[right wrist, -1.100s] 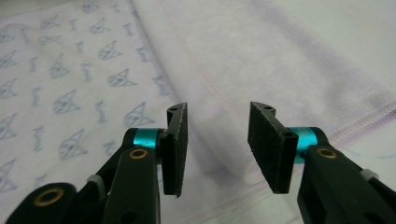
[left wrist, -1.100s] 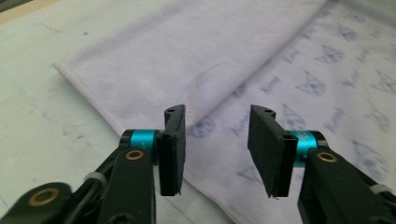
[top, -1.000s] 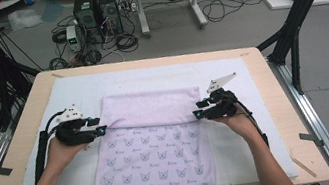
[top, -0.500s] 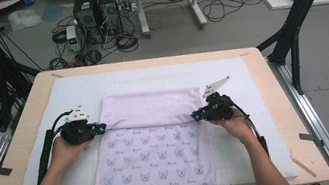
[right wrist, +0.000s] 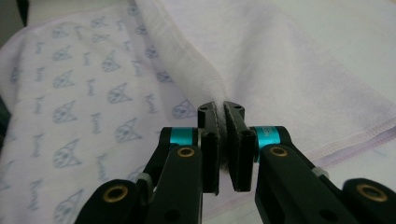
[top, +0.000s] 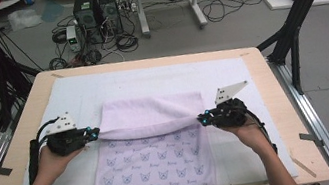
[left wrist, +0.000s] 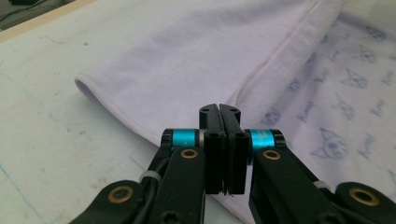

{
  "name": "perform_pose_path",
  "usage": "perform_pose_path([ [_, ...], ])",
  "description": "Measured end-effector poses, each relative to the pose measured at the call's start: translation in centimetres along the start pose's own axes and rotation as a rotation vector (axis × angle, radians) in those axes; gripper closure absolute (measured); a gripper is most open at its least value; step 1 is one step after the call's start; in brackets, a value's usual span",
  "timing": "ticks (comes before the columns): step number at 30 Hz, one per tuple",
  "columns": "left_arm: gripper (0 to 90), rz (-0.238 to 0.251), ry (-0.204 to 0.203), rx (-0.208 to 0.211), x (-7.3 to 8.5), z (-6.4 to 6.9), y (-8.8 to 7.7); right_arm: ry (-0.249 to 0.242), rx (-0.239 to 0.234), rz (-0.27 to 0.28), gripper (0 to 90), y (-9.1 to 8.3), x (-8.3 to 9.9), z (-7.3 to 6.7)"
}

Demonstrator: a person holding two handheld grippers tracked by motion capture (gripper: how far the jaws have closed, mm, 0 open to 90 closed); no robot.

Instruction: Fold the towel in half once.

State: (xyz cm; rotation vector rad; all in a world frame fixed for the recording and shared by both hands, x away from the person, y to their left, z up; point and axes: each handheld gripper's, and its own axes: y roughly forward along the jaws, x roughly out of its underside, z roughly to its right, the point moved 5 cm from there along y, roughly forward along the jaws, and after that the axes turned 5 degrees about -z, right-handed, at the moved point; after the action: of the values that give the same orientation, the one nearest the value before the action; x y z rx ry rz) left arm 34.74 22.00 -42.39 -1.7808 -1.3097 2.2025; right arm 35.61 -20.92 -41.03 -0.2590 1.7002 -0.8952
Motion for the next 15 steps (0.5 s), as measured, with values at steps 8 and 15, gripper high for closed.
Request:
perform_pose_path([
  [8, 88.0, 0.016, 0.040, 0.003, 1.9, 3.6, -3.5, -0.042, -0.030, 0.013, 85.4, -1.4, 1.5, -4.1],
  [15, 88.0, 0.003, 0.062, 0.031, 3.8, 6.8, -5.7, -0.070, -0.068, 0.003, 85.4, -2.1, 3.6, -8.2],
])
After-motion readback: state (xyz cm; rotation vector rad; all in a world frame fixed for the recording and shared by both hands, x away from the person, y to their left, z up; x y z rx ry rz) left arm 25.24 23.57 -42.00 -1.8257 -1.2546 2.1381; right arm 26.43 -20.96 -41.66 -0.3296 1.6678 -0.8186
